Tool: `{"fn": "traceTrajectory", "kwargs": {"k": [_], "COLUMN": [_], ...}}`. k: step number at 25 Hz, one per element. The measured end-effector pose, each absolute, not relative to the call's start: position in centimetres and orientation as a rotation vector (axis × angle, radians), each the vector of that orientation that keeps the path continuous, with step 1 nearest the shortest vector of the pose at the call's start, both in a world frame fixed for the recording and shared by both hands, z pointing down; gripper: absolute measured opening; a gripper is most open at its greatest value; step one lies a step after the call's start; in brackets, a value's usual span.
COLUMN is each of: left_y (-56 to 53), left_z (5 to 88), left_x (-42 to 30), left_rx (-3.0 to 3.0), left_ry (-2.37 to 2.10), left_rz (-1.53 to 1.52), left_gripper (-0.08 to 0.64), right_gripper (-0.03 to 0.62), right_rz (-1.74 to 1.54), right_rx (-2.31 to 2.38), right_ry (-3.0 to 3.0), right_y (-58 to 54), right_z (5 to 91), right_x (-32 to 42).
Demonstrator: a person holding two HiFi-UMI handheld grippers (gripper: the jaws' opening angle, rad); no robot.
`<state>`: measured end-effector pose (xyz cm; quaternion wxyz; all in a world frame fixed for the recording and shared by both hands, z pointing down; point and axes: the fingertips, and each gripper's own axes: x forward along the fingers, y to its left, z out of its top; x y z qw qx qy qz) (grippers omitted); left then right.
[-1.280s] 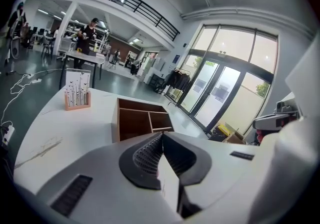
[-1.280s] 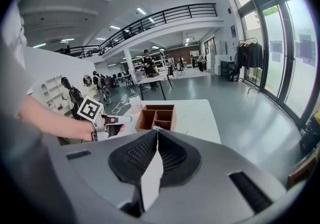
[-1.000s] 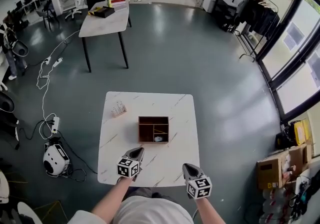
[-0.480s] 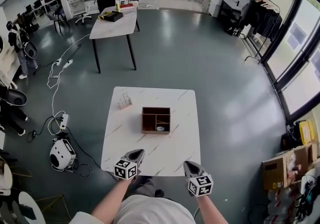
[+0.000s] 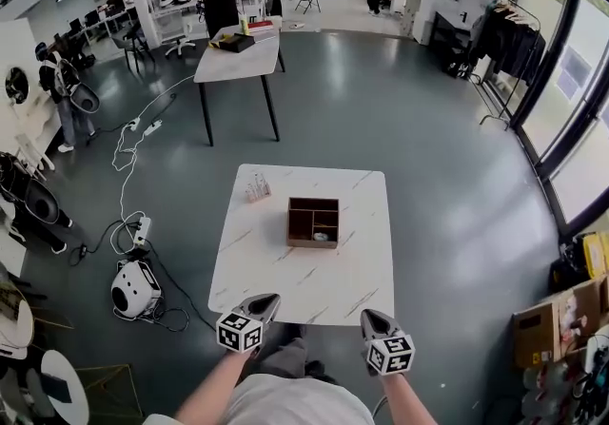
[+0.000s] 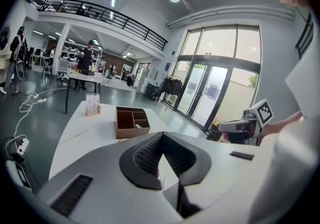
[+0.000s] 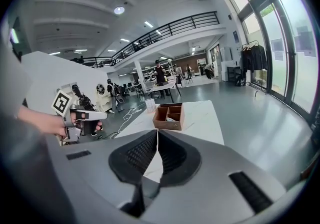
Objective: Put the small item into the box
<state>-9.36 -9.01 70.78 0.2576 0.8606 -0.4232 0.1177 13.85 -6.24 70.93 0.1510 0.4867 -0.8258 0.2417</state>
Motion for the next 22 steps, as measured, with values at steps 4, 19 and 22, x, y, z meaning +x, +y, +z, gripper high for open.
{"fn": "traceTrajectory", "kwargs": {"k": [4,19,22], "left_y": [-6.6,-6.7,-7.2], "left_z": [69.9,68.2,68.1], "left_x": [-10.5,-16.2,-17.1], "left_rx": [2.341,2.425,2.436], "left_ry": [-1.123,-1.091,-1.079], "left_rz": [0.323,0.398,0.395], "left_gripper": [0.014,0.014,0.014], "right_gripper": [0.026,0.025,0.025], "right_rz": [0.696,0.531,0.510], "right_rx": [1.399,1.407,1.432], "right_ry": [-2.383,-2.407,-2.403], "right_y": [-5.7,-6.1,-6.6], "right_z": [70.8,66.8,66.4], "right_x": [12.7,9.3,9.0]}}
